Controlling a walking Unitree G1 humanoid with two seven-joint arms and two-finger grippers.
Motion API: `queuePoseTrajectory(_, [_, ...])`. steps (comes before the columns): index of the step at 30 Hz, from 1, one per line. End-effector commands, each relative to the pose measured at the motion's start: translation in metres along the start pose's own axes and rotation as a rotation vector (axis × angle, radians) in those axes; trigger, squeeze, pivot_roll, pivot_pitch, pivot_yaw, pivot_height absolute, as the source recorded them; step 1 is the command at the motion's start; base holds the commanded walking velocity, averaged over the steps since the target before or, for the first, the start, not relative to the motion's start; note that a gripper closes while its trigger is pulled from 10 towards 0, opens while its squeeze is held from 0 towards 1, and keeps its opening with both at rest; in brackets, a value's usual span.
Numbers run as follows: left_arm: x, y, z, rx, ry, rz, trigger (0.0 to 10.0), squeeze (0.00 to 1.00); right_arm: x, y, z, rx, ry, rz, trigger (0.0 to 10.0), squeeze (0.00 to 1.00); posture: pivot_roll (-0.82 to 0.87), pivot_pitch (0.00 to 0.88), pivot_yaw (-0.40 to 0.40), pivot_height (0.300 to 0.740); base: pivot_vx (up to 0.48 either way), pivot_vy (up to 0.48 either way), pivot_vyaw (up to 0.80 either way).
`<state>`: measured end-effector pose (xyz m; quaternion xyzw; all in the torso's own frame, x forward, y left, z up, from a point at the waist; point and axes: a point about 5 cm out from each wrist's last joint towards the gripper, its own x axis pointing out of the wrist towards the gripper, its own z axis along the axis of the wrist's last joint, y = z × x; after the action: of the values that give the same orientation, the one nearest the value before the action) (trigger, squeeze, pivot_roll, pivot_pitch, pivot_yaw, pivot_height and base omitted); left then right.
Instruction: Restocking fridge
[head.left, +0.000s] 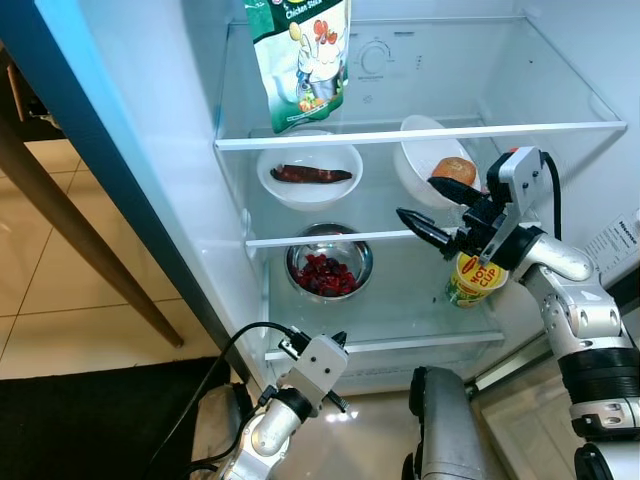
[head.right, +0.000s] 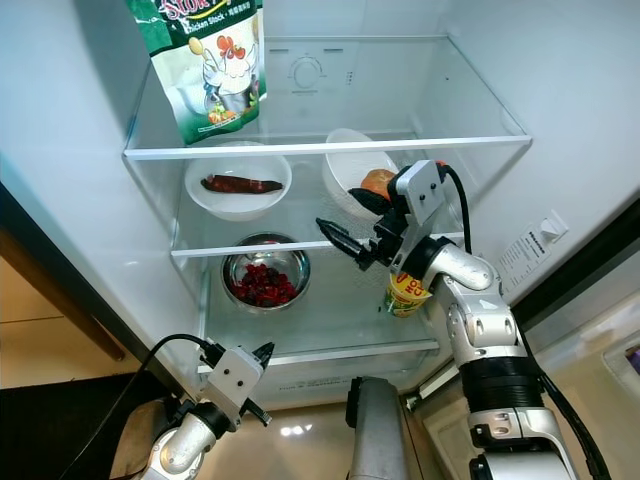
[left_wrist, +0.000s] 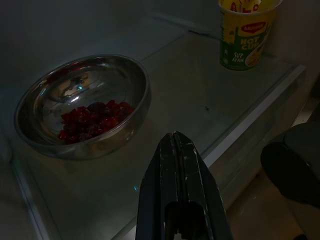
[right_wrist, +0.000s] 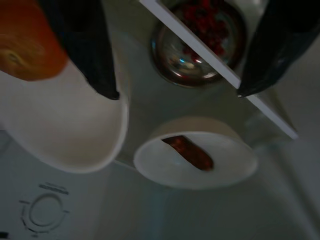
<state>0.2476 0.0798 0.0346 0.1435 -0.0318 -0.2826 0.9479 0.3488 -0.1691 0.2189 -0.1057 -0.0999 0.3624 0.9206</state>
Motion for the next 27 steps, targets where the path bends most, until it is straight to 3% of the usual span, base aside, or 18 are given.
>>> queuePoseTrajectory(1, [-0.003,-0.006,-0.005,-0.002,0.016,-0.020,10.0,0.00,-0.001,-0.006,-0.003,-0.069,0.054,-0.035,10.0,1.00,-0.05,0.181,-0.026,0.415,0.000,0.000,0.00])
queuePoseTrajectory(3, [-0.003,-0.006,-0.005,-0.002,0.016,-0.020,10.0,0.00,0.000,-0.008,-0.005,-0.094,0.076,-0.048,10.0,1.00,-0.05,0.181,-0.026,0.415,0.000,0.000,0.00])
queuePoseTrajectory(4, [-0.003,-0.006,-0.005,-0.002,0.016,-0.021,10.0,0.00,0.000,-0.009,-0.007,-0.107,0.105,-0.053,10.0,0.84,-0.05,0.181,-0.026,0.415,0.000,0.000,0.00])
queuePoseTrajectory(5, [-0.003,-0.006,-0.005,-0.002,0.016,-0.021,10.0,0.00,0.001,-0.010,-0.009,-0.114,0.124,-0.055,10.0,0.84,-0.05,0.181,-0.026,0.415,0.000,0.000,0.00])
queuePoseTrajectory(6, [-0.003,-0.006,-0.004,-0.003,0.015,-0.021,10.0,0.00,0.001,-0.011,-0.012,-0.142,0.165,-0.055,10.0,0.00,-0.05,0.181,-0.026,0.415,0.000,0.000,0.00])
queuePoseTrajectory(16, [-0.002,-0.007,-0.004,-0.006,0.014,-0.023,10.0,0.00,0.003,-0.016,-0.023,-0.225,0.300,-0.058,10.0,0.00,-0.07,0.180,-0.030,0.415,0.000,0.000,0.00])
queuePoseTrajectory(17, [-0.002,-0.007,-0.004,-0.006,0.013,-0.022,10.0,0.00,0.004,-0.018,-0.024,-0.228,0.314,-0.064,8.8,0.00,-0.07,0.180,-0.030,0.415,0.000,0.000,0.00])
queuePoseTrajectory(18, [-0.002,-0.007,-0.004,-0.006,0.013,-0.022,10.0,0.00,0.004,-0.019,-0.024,-0.231,0.311,-0.071,1.4,0.00,-0.07,0.180,-0.030,0.415,0.000,0.000,0.00])
queuePoseTrajectory(19, [-0.001,-0.007,-0.004,-0.006,0.013,-0.021,10.0,0.00,0.004,-0.020,-0.025,-0.228,0.316,-0.075,0.0,0.00,-0.07,0.180,-0.030,0.415,0.000,0.000,0.00])
queuePoseTrajectory(25, [-0.001,-0.008,-0.004,-0.007,0.011,-0.020,10.0,0.00,0.003,-0.026,-0.025,-0.238,0.328,-0.114,0.0,0.00,-0.06,0.182,-0.032,0.415,0.000,0.000,0.00])
queuePoseTrajectory(27, [-0.001,-0.009,-0.004,-0.009,0.011,-0.022,10.0,0.00,0.000,-0.035,-0.022,-0.312,0.364,-0.142,0.0,0.00,-0.07,0.180,-0.035,0.415,0.000,0.000,0.00])
